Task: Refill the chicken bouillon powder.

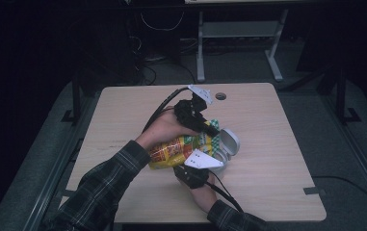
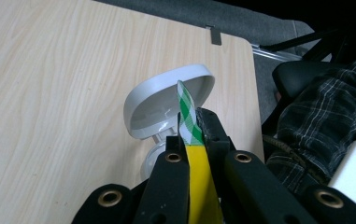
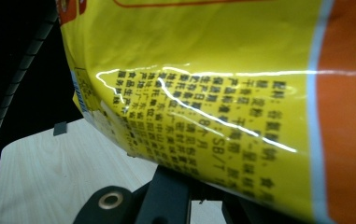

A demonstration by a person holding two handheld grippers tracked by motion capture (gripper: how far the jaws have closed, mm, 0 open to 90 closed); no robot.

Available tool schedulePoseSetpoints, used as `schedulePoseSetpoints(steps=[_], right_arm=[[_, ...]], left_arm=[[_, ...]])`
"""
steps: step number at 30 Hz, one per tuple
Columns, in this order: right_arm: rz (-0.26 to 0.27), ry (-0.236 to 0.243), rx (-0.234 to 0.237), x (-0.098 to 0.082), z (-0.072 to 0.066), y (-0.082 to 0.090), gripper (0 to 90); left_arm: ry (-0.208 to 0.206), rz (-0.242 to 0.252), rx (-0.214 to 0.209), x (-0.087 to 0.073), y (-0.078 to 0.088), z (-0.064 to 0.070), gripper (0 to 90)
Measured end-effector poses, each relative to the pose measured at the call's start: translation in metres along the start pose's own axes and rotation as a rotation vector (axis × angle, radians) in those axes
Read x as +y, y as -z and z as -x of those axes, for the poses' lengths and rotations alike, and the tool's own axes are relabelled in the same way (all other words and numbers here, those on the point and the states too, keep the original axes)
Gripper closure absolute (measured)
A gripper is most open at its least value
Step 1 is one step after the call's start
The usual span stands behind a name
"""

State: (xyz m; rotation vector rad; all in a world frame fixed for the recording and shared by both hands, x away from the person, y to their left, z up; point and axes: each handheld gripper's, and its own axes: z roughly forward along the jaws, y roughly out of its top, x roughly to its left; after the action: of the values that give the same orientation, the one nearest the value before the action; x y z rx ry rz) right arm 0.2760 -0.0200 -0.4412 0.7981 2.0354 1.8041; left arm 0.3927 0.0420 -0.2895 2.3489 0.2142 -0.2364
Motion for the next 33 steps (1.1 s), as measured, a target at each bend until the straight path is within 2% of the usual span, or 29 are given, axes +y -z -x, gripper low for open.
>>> schedulePoseSetpoints(steps=[33], right_arm=[[0.01,-0.025,0.014,-0.002,0.002,0.0,89.9]], left_arm=[[0.008,-0.059,0.026,0.006,-0.013,-0.003,89.7]])
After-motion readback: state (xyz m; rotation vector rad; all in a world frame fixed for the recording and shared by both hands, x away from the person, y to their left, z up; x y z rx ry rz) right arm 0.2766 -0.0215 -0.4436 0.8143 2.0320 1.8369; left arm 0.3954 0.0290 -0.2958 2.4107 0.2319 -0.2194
